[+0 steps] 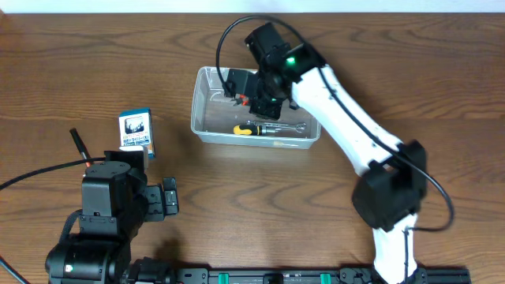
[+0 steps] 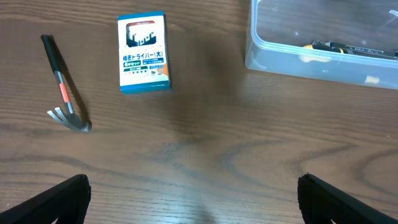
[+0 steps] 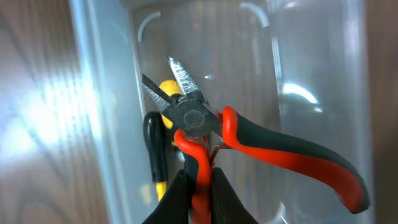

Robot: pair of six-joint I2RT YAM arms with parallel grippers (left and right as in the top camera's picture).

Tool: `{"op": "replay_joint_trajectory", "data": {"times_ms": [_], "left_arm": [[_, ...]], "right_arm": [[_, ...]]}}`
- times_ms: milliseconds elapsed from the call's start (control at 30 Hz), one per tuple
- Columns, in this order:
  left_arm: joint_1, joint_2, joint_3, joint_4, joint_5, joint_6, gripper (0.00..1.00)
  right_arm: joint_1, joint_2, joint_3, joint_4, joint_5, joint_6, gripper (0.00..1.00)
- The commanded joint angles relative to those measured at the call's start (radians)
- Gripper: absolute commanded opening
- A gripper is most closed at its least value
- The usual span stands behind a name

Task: Pack container
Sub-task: 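Carry the red pliers with the right gripper into the container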

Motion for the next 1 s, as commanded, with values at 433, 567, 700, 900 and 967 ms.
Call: {"op": "replay_joint_trajectory", "data": {"times_ms": [433, 567, 700, 900, 967], "left_arm": [[0.004, 0.0, 0.0, -0.003, -0.011, -0.002, 0.98], [0.004, 0.0, 0.0, -0.004, -0.011, -0.002, 0.98], [0.004, 0.0, 0.0, -0.003, -0.011, -0.002, 0.98], [0.004, 0.0, 0.0, -0.002, -0.011, -0.002, 0.98], [0.004, 0.0, 0.0, -0.002, -0.011, -0.002, 0.98]], "right_arm": [[-0.093, 0.171, -0.005, 0.025, -0.104, -0.005, 0.08], [-0.106, 0.171, -0.005, 0.02, -0.104, 0.039, 0.32], [-0.111, 0.171, -0.005, 0.018, -0.104, 0.048, 0.35], [-0.11, 0.171, -0.005, 0.017, -0.104, 0.056, 0.48], [-0.11, 0.167, 0.004, 0.009, -0.103, 0.071, 0.55]]}}
